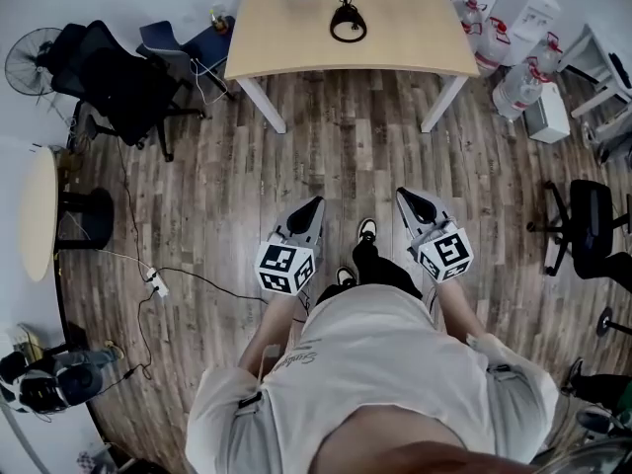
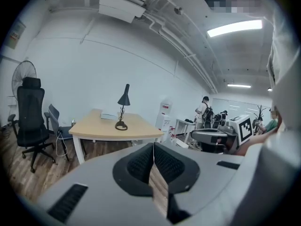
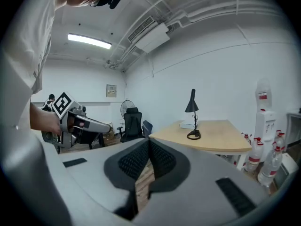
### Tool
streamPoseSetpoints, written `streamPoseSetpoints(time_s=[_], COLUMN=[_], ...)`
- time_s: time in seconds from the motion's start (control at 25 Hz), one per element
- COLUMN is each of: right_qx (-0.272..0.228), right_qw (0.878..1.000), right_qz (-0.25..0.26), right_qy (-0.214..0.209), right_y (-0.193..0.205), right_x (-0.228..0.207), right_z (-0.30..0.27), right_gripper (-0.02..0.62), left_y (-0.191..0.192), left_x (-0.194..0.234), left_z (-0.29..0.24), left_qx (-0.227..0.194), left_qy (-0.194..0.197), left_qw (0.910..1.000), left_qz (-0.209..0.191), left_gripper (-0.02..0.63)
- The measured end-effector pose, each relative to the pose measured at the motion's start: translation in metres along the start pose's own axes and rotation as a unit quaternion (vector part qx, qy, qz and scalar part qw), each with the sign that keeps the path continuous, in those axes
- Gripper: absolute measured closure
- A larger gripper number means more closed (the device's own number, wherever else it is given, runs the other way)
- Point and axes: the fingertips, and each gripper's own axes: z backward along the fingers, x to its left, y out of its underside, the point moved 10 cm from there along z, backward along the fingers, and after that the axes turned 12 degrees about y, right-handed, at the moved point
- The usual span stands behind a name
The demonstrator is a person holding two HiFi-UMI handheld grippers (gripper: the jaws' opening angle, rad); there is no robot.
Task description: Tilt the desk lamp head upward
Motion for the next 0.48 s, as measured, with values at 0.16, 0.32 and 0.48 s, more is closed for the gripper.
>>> streamPoseSetpoints(time_s=[0.16,0.32,0.48], right_qx=[-0.022,-0.034,-0.037], right_qw=[0.999,0.999,0.999], right_qz=[-0.03,-0.031,-0.025], right_qy=[-0.006,-0.011,-0.02], right_y=[-0.012,-0.02,-0.031], right_x=[-0.03,-0.062,-0.097], right_z=[-0.048,-0.099,-0.135], right_gripper=[0.6,0.6,0.6], left_y=[-0.034,-0.076,-0.101], left_x=[0.029,0.058,0.069], left_z=[-0.039,-0.085,-0.123], left_qx=[-0.002,-0.051,-0.071], left_qy=[0.008,0.037,0.036], left_qw=[1.0,0.9975,0.9966], left_qz=[-0.002,0.031,0.022], left_gripper=[0.589,0.589,0.589])
